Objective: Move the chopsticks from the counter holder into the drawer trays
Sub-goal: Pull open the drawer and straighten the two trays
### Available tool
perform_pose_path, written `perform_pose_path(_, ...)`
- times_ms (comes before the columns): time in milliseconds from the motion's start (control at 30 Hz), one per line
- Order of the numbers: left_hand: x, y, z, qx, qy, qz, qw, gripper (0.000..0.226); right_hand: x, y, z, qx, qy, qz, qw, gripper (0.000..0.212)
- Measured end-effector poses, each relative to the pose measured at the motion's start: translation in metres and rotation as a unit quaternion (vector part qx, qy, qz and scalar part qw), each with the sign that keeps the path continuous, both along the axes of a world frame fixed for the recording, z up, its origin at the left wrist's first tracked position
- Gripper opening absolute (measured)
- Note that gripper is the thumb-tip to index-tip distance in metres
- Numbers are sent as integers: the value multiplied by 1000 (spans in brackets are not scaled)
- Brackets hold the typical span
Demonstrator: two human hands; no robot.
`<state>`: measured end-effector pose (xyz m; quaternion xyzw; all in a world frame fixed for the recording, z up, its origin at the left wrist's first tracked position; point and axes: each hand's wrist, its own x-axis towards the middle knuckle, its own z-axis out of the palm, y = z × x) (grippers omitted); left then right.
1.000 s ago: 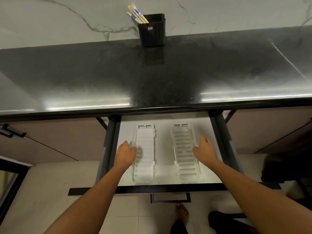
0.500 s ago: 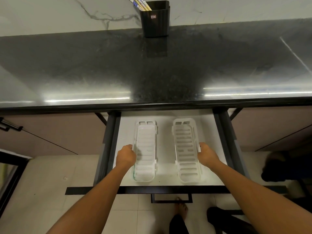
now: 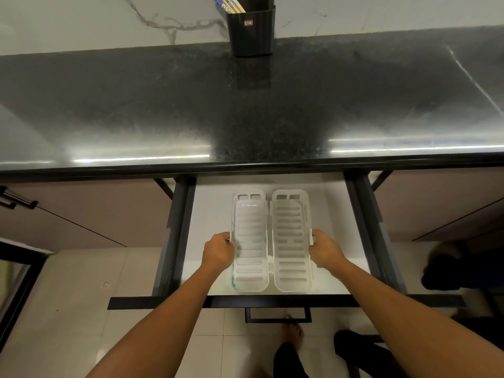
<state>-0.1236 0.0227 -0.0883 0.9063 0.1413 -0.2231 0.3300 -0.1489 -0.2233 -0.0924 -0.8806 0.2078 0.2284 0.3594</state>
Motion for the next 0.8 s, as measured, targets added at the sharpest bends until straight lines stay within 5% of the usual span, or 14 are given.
perform_pose_path(800, -10, 2, 4, -15, 7, -15, 1000, 31, -11, 6, 7, 35, 6, 16, 999, 30)
